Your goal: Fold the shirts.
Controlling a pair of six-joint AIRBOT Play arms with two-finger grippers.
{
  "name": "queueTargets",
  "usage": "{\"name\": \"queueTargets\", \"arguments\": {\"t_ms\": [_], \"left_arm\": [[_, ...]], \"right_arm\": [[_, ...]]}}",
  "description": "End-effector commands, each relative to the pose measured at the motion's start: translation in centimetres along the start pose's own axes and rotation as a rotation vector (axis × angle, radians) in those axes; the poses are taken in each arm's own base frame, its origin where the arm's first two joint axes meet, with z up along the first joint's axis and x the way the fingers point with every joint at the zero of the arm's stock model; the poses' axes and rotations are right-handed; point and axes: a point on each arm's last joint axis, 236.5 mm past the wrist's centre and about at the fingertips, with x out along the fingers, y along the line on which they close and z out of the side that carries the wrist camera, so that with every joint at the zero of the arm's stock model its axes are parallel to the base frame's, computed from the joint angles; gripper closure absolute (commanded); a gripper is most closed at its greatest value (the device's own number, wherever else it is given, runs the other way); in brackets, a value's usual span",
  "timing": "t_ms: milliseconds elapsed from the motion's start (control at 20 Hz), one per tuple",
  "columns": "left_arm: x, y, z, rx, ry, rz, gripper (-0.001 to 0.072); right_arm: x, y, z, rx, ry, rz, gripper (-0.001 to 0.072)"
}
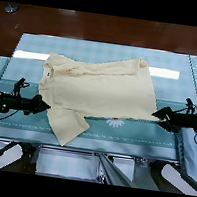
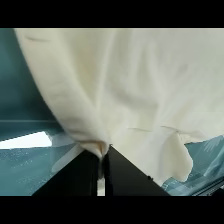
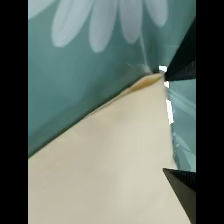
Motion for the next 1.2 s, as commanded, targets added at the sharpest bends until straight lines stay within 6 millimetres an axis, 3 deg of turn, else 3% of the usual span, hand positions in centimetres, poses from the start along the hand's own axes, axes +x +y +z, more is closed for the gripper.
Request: {"name": "queueTargets", "arguments": {"t_ms": [0, 100, 150, 200, 250, 300, 350, 450, 550, 650, 700, 800, 900, 1050, 1150], "left_arm": [[0.0, -0.4, 0.4, -0.008, -0.017, -0.015, 0.0676], [0.0, -0.5, 0.8, -0.013, -0.033, -0.018, 0.0676], [0.0, -0.3, 1.3, -0.018, -0.054, -0.014, 0.0676], [-0.1, -0.6, 1.9, -0.03, -0.079, -0.027, 0.0676], [-0.2, -1.5, 2.5, -0.05, -0.101, -0.065, 0.0676], [-0.6, -2.8, 3.1, -0.062, -0.119, -0.111, 0.0676], [-1.2, -4.1, 3.8, -0.06, -0.134, -0.153, 0.0676], [-4.0, -8.2, 6.0, 0.006, -0.188, -0.244, 0.0677], [-9.5, -14.7, 9.1, 0.137, -0.313, -0.361, 0.0677], [-17.0, -21.4, 11.6, 0.292, -0.497, -0.416, 0.0678], [-21.2, -24.7, 12.2, 0.358, -0.601, -0.426, 0.0678], [-29.5, -30.9, 11.8, 0.532, -0.816, -0.439, 0.0678], [-35.9, -35.7, 9.1, 0.678, -0.964, -0.409, 0.0678], [-41.9, -38.3, 4.3, 0.829, -1.125, -0.218, 0.0678], [-45.2, -38.7, 0.6, 0.902, -1.237, -0.078, 0.0678]], "right_arm": [[0.6, 1.7, 2.3, 0.021, -0.004, 0.049, 0.0096], [1.5, 2.6, 2.2, 0.041, 0.016, 0.084, 0.0113], [2.1, 2.9, 1.7, 0.019, 0.036, 0.075, 0.0196], [2.9, 3.3, 1.2, -0.012, 0.054, 0.067, 0.0349], [3.2, 3.8, 0.9, -0.047, 0.062, 0.057, 0.0616], [3.1, 4.7, 0.9, -0.074, 0.066, 0.056, 0.0677], [2.7, 5.8, 1.1, -0.098, 0.07, 0.067, 0.0691], [-0.1, 9.4, 2.6, -0.215, 0.039, 0.091, 0.0693], [-6.2, 15.1, 5.9, -0.356, -0.131, 0.124, 0.0693], [-15.0, 21.4, 8.4, -0.493, -0.369, 0.158, 0.0693], [-19.6, 24.2, 8.4, -0.56, -0.479, 0.174, 0.0693], [-27.8, 28.6, 6.0, -0.685, -0.673, 0.213, 0.0692], [-34.7, 30.7, 2.4, -0.756, -0.863, 0.23, 0.0693], [-42.6, 30.3, -4.0, -0.809, -1.11, 0.177, 0.0693], [-45.8, 28.9, -8.2, -0.814, -1.229, 0.154, 0.0692]]}}
